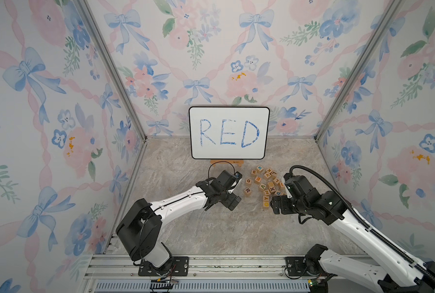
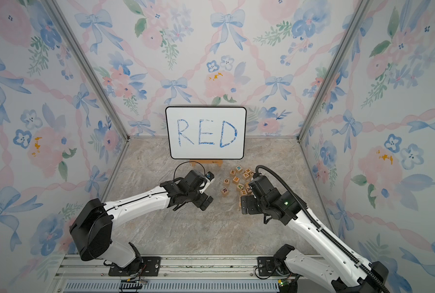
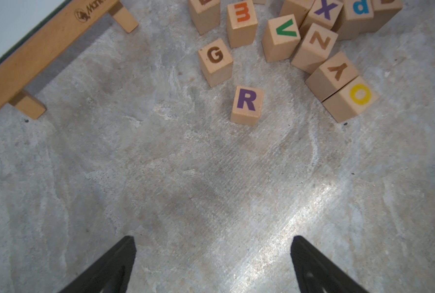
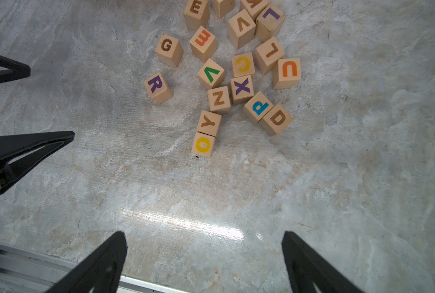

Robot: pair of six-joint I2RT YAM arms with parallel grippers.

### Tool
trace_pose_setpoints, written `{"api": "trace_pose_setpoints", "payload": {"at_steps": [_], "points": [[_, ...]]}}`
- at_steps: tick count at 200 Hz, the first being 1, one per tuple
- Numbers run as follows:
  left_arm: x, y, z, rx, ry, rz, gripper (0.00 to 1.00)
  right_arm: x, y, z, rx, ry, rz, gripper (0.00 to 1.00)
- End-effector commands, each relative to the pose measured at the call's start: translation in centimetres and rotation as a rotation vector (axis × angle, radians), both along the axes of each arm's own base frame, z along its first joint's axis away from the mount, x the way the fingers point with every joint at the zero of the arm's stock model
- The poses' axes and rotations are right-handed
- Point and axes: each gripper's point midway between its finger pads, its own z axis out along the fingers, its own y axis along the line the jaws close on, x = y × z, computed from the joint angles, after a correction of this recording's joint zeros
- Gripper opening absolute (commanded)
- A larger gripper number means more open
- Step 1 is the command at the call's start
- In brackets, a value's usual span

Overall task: Assemble the uppercase word "red" with letter blocks
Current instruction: Pick up the letter block from the center of the board.

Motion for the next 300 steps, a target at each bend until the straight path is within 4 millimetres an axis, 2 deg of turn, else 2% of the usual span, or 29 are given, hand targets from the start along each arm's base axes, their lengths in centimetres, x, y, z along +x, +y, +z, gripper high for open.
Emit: {"api": "trace_pose_setpoints", "payload": {"at_steps": [1,14,32,72,118,127,147,155,192,222,300], "points": [[0.0,-1.3,0.9,0.016,-0.028,-0.104,0.98,-0.3,-0.4,0.1,-0.032,0.005,0.008,0.97],[0.3,-1.7,1.1,0.019,-0.039,-0.131,0.98,-0.2,-0.5,0.3,-0.032,0.004,-0.003,0.97],[-0.3,-3.0,1.3,-0.010,-0.022,-0.212,0.98,0.0,-0.8,0.5,-0.035,0.008,-0.017,0.97],[-0.6,-4.9,0.9,-0.040,-0.024,-0.323,0.98,0.3,-1.5,0.9,-0.050,0.030,-0.028,0.97],[0.5,-6.3,1.5,-0.099,-0.082,-0.325,0.95,0.6,-1.7,0.9,0.021,0.077,-0.054,0.97],[0.8,-6.5,1.6,-0.115,-0.095,-0.317,0.92,0.6,-1.7,0.9,0.028,0.081,-0.052,0.97],[1.1,-7.8,1.1,-0.139,-0.073,-0.333,0.75,0.6,-1.7,0.7,0.034,0.094,-0.050,0.97],[1.2,-8.2,0.9,-0.148,-0.060,-0.342,0.72,0.6,-1.6,0.7,0.037,0.097,-0.046,0.97],[1.8,-9.5,-0.8,-0.161,-0.005,-0.328,0.73,0.7,-1.7,0.1,0.049,0.120,-0.041,0.97],[2.5,-10.3,-1.4,-0.163,0.001,-0.312,0.79,0.7,-1.9,-0.2,0.064,0.132,-0.051,0.97],[3.6,-10.5,-3.5,-0.143,0.022,-0.287,0.77,0.9,-3.2,0.0,0.114,0.144,-0.096,0.97]]}}
